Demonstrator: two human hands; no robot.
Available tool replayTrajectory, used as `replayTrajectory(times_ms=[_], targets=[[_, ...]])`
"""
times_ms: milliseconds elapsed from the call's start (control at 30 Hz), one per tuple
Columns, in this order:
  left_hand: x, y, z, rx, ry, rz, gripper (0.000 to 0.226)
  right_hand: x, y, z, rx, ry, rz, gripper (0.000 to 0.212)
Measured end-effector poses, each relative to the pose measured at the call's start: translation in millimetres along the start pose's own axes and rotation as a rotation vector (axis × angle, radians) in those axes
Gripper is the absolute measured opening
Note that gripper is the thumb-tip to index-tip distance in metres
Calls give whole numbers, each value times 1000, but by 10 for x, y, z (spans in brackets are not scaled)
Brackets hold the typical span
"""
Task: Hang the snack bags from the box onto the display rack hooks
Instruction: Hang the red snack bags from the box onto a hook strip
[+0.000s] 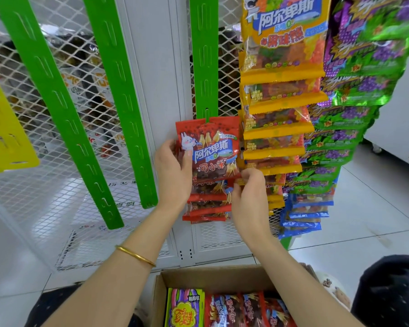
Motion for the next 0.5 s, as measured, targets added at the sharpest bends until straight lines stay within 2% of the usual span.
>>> replayTrajectory(times_ms=[100,200,367,500], targets=[[-79,-137,40,59,-42,-71,50,-61,62,-3,62,0,67,31],[-127,-186,46,58,-87,-136,42,-107,125,10,78,-37,128,27],[-188,-173,80,-8,-204,-271,39,-101,254,133,28,-226,246,29],[-248,-94,103,-101,-268,-383,30,-69,231,186,33,-303,255,37]])
Point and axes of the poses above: each hand's wrist, its own x-axis towards the middle knuckle, its own z-axis out of the palm, y = z × x, the point moved 2 cm from there along x, towards the middle knuckle
